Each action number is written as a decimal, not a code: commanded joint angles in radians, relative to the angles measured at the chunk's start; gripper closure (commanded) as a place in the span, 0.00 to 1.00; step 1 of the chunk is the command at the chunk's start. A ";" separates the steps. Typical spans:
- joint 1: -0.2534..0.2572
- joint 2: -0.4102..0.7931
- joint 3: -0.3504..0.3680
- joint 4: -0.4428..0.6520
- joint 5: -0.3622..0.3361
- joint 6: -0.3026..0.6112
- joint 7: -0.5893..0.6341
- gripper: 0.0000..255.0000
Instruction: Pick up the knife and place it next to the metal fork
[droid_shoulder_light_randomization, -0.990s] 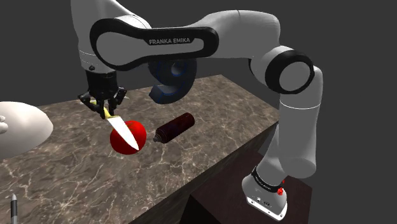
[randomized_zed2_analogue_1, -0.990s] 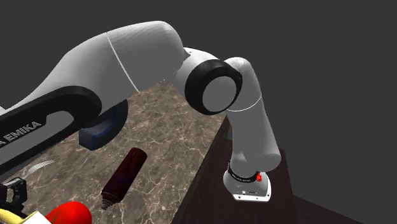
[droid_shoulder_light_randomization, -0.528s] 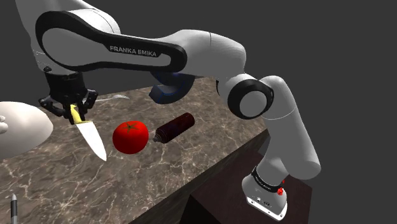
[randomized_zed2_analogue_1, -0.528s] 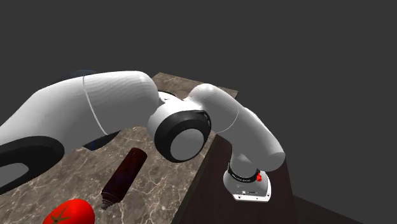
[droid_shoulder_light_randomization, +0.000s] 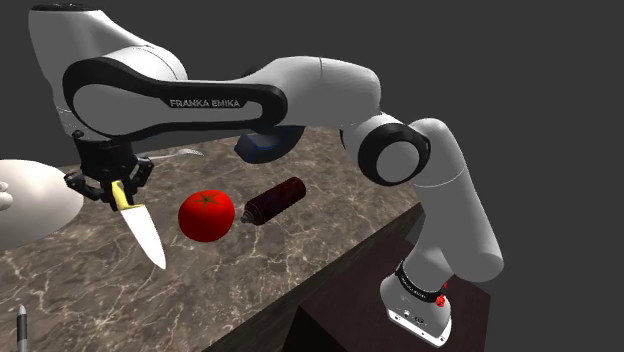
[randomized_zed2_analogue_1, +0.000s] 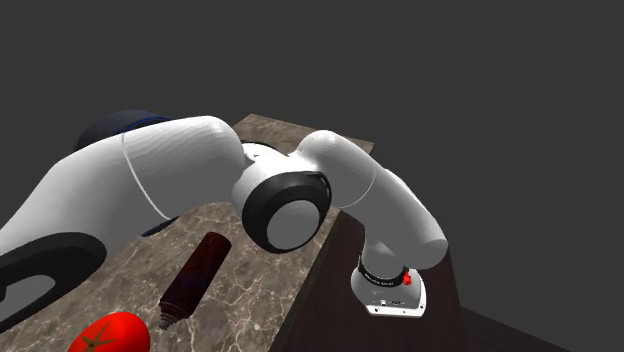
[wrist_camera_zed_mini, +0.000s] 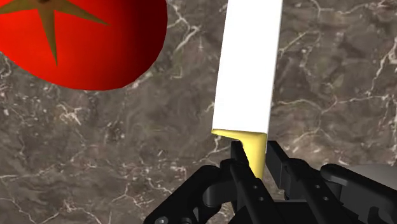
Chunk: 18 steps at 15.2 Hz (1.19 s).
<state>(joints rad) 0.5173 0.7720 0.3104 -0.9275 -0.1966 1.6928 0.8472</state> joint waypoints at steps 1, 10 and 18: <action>-0.007 -0.010 0.001 -0.046 0.001 0.036 0.002 1.00; -0.019 -0.013 0.000 -0.138 -0.001 0.123 0.008 1.00; -0.019 -0.013 0.000 -0.138 -0.001 0.123 0.008 0.00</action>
<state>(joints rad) 0.4983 0.7590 0.3104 -1.0655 -0.1977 1.8155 0.8553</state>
